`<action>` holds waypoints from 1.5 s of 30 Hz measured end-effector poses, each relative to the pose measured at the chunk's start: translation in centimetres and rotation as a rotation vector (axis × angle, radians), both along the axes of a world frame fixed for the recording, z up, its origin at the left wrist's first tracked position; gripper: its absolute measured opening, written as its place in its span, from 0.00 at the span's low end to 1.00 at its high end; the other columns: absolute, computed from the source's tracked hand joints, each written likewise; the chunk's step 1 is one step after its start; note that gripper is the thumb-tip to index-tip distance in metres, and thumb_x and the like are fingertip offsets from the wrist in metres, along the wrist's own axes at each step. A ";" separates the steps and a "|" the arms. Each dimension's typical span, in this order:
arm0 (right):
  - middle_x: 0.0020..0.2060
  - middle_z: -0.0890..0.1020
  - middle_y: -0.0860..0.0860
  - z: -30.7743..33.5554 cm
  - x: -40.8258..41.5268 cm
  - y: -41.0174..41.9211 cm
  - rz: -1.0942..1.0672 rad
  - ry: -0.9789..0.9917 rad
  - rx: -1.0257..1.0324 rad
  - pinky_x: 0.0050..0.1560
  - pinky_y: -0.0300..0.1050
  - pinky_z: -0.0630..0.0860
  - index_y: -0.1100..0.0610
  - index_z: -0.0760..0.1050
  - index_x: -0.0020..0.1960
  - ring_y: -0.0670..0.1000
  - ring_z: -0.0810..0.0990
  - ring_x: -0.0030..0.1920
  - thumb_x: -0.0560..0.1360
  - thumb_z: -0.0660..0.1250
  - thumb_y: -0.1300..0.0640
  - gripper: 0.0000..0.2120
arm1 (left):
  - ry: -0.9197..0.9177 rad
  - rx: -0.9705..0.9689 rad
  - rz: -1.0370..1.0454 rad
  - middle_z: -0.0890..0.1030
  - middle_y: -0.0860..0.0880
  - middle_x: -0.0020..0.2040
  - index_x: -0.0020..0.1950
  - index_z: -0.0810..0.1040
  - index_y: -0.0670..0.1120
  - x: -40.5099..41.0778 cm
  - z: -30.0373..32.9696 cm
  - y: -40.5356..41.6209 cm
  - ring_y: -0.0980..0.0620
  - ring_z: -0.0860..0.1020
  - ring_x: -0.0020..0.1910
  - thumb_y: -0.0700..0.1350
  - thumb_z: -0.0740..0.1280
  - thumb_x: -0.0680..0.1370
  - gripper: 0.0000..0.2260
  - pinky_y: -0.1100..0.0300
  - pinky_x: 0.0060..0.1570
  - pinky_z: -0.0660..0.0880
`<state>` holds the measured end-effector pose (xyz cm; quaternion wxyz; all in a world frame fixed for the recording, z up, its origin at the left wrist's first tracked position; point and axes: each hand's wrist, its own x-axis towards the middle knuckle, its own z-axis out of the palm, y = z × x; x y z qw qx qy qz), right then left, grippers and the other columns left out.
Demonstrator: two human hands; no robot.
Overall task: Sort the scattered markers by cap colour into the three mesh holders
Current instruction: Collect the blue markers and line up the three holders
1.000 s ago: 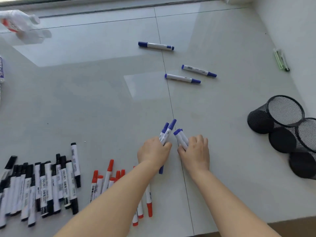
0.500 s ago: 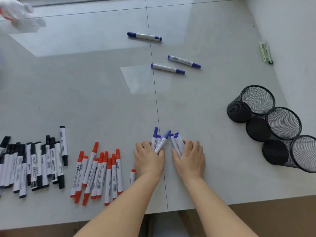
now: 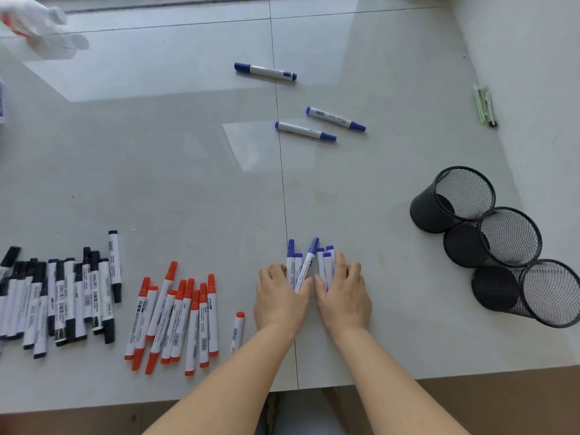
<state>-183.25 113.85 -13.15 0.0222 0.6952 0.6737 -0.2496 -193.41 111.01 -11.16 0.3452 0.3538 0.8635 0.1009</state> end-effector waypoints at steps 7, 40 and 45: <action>0.53 0.66 0.53 0.0 0.7 -0.3 0.050 -0.020 0.015 0.38 0.43 0.70 0.46 0.44 0.76 0.51 0.71 0.48 0.77 0.52 0.41 0.31 | -0.002 -0.048 -0.062 0.71 0.52 0.57 0.60 0.65 0.49 -0.5 0.2 0.5 0.52 0.71 0.41 0.60 0.63 0.74 0.21 0.59 0.36 0.66; 0.33 0.79 0.53 4.0 -10.8 22.2 -0.760 0.734 -0.583 0.25 0.38 0.70 0.60 0.72 0.41 0.48 0.78 0.28 0.77 0.57 0.57 0.10 | 0.161 0.120 -0.357 0.73 0.48 0.61 0.65 0.65 0.49 -16.9 3.8 25.2 0.46 0.73 0.56 0.50 0.58 0.78 0.17 0.53 0.50 0.70; 0.31 0.80 0.54 2.2 -11.6 26.7 -0.944 0.747 -0.581 0.22 0.37 0.66 0.61 0.74 0.39 0.48 0.77 0.26 0.77 0.57 0.46 0.20 | 0.224 0.168 -0.387 0.71 0.48 0.63 0.67 0.66 0.51 -19.0 2.5 31.7 0.45 0.71 0.60 0.51 0.56 0.79 0.17 0.53 0.51 0.69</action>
